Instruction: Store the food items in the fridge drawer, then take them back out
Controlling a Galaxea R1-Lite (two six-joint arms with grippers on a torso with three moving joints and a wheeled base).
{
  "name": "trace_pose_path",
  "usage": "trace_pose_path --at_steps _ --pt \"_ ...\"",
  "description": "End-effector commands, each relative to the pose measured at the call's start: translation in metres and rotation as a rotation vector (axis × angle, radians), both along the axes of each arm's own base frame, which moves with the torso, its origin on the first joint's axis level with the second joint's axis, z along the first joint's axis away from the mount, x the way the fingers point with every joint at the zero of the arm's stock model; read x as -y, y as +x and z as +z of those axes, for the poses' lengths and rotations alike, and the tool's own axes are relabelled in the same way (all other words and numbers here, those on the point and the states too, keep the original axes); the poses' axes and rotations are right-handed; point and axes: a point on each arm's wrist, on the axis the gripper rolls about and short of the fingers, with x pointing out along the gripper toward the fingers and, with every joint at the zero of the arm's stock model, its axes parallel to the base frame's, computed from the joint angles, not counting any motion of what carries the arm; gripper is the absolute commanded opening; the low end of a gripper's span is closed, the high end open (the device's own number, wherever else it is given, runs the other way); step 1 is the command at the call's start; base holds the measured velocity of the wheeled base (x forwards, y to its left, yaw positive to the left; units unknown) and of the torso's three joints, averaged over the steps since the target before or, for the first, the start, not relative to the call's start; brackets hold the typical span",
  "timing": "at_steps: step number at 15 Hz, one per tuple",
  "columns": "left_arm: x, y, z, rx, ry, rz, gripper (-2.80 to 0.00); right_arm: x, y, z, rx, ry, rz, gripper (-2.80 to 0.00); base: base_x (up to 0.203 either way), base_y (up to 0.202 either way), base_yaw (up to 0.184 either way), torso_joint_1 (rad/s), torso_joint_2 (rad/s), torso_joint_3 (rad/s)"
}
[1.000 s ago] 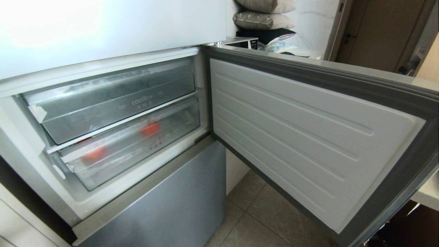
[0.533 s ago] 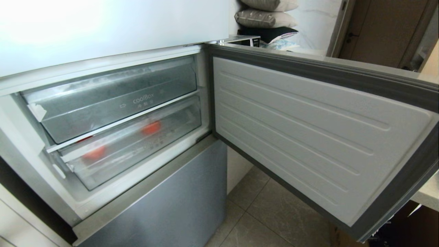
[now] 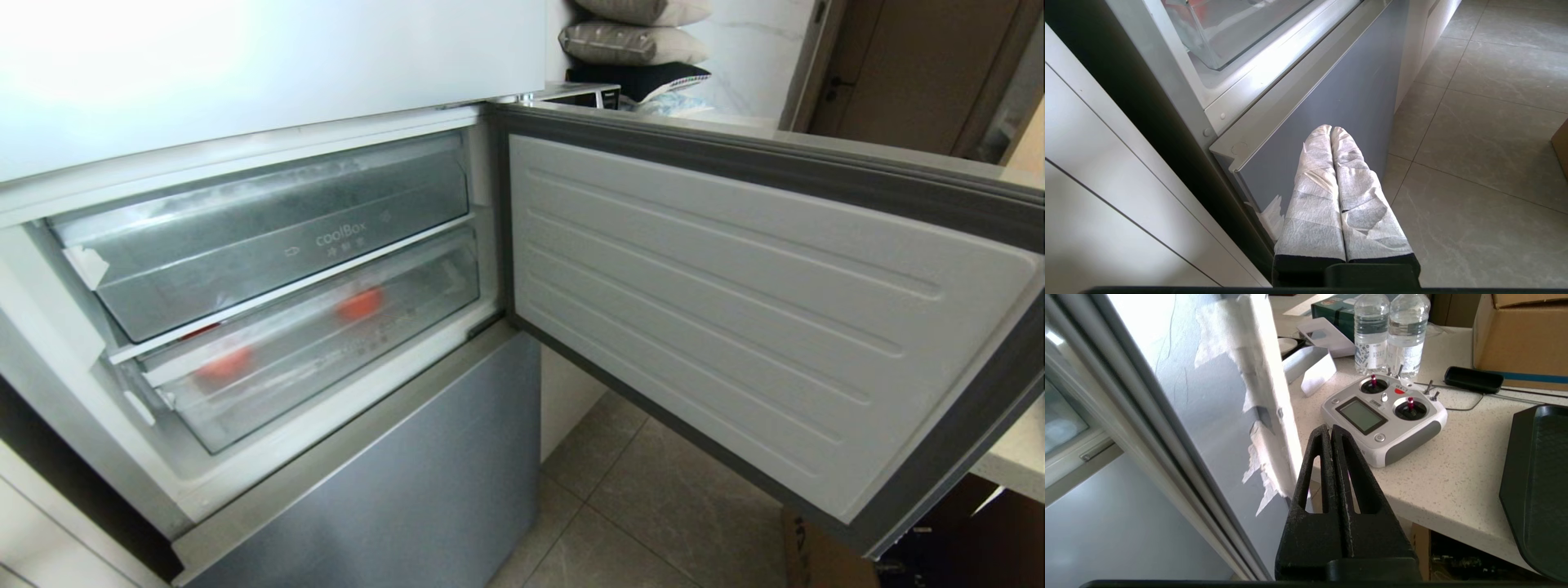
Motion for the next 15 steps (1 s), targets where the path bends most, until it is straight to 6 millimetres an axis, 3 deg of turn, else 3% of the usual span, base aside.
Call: trace_pose_path --at_steps 1,5,10,15 --pt "0.000 0.000 0.000 -0.002 0.001 0.000 -2.80 -0.001 -0.003 0.000 0.009 -0.003 0.000 -2.80 0.000 0.000 0.000 0.000 0.00 0.000" --pt "0.000 0.000 0.000 -0.002 0.001 0.000 -2.80 -0.011 -0.022 0.005 0.086 -0.039 0.054 -2.80 0.000 0.000 0.000 0.000 0.00 0.000" --pt "0.000 0.000 0.000 0.001 0.002 -0.001 -2.80 -0.028 -0.039 0.014 0.102 -0.071 0.453 -2.80 0.000 0.000 0.000 0.000 0.00 0.000" --pt "0.000 0.000 0.000 0.007 0.002 0.001 -2.80 -0.003 0.018 0.031 -0.039 0.094 0.508 -2.80 0.000 0.000 0.000 0.000 0.00 0.000"
